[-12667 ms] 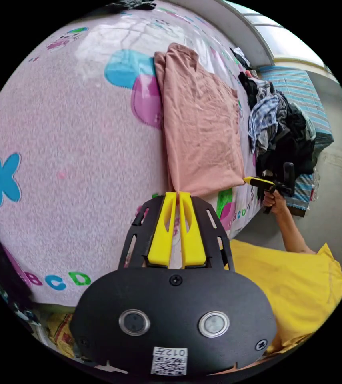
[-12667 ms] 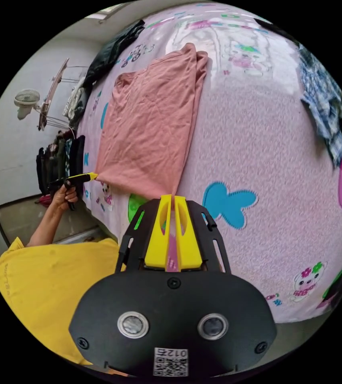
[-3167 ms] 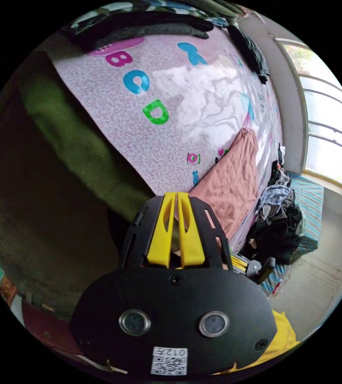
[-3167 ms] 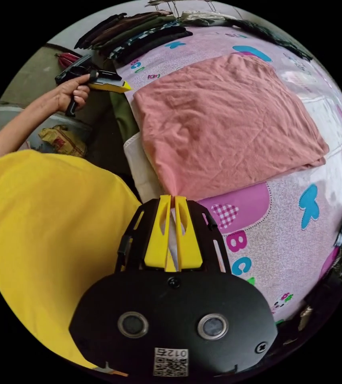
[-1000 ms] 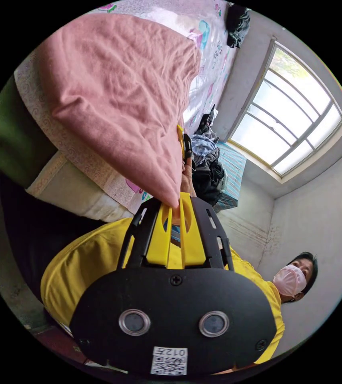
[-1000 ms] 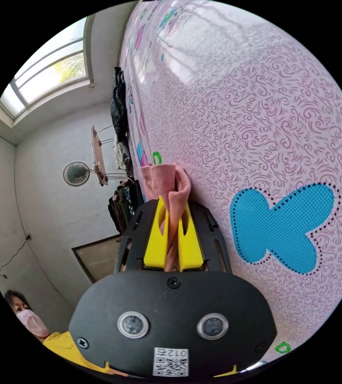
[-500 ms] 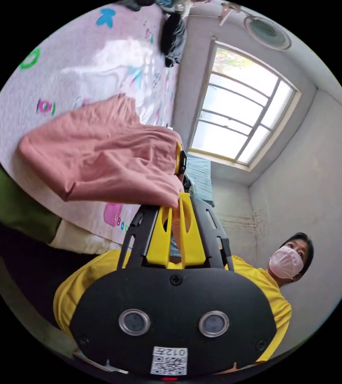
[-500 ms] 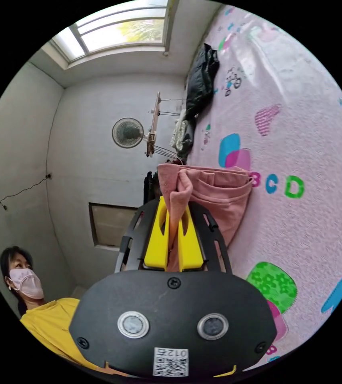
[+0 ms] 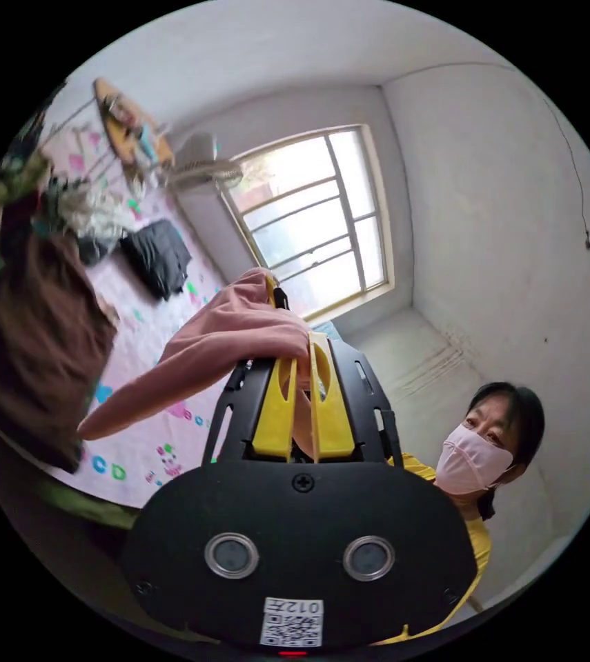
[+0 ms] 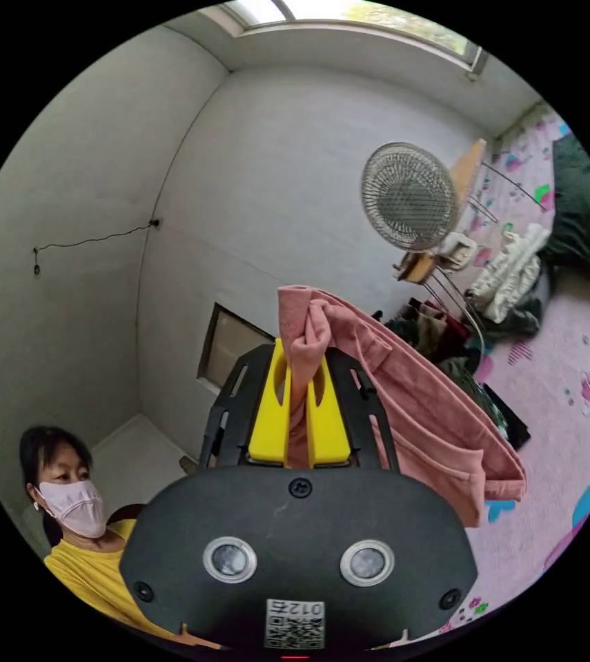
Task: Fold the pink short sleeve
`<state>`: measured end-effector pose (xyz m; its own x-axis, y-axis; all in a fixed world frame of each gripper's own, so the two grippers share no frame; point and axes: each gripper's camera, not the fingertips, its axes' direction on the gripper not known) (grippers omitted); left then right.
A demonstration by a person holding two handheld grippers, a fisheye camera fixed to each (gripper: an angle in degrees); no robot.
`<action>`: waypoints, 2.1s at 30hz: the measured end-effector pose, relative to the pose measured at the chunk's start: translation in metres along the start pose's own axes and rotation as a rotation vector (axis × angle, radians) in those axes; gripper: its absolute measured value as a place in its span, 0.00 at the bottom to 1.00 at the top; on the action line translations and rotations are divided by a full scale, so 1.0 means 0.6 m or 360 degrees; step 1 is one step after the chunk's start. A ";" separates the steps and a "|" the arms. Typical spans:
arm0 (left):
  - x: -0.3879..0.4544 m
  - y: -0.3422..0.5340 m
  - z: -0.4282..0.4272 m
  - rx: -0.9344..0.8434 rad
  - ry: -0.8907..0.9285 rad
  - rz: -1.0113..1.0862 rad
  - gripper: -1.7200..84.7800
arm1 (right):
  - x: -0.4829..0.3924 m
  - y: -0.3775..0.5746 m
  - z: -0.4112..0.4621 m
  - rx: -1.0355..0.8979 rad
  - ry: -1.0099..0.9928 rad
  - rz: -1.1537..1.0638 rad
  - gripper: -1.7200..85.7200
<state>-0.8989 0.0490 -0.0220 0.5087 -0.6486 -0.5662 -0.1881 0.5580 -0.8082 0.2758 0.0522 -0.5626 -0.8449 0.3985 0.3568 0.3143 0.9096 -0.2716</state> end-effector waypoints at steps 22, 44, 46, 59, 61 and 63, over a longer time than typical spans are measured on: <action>-0.202 0.196 -0.219 0.0149 -0.0129 -0.0746 0.08 | 0.414 0.100 0.343 -0.0304 0.0315 0.0492 0.02; -0.033 0.283 -0.177 -0.0120 -0.0457 -0.0798 0.04 | 0.489 0.175 0.441 -0.0334 0.0664 0.0653 0.03; -0.002 0.303 -0.190 -0.0082 -0.0611 -0.0776 0.04 | 0.476 0.182 0.437 -0.0345 0.0786 0.0611 0.03; 0.258 0.085 -0.065 -0.0241 -0.1744 0.0282 0.02 | 0.238 0.319 0.820 -0.0717 0.0923 -0.0519 0.03; 0.256 0.073 -0.020 -0.0424 -0.1770 0.0336 0.02 | 0.242 0.353 0.874 -0.0826 0.1009 -0.0584 0.02; 0.241 0.085 0.034 -0.0692 -0.2034 0.0398 0.02 | 0.257 0.389 0.913 -0.0939 0.1217 -0.0645 0.02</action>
<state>-0.8177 -0.0056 -0.1418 0.7907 0.5005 -0.3524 -0.5135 0.2291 -0.8269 -0.0181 0.2616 -1.0605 -0.5002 -0.1684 0.8494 0.4037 0.8224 0.4008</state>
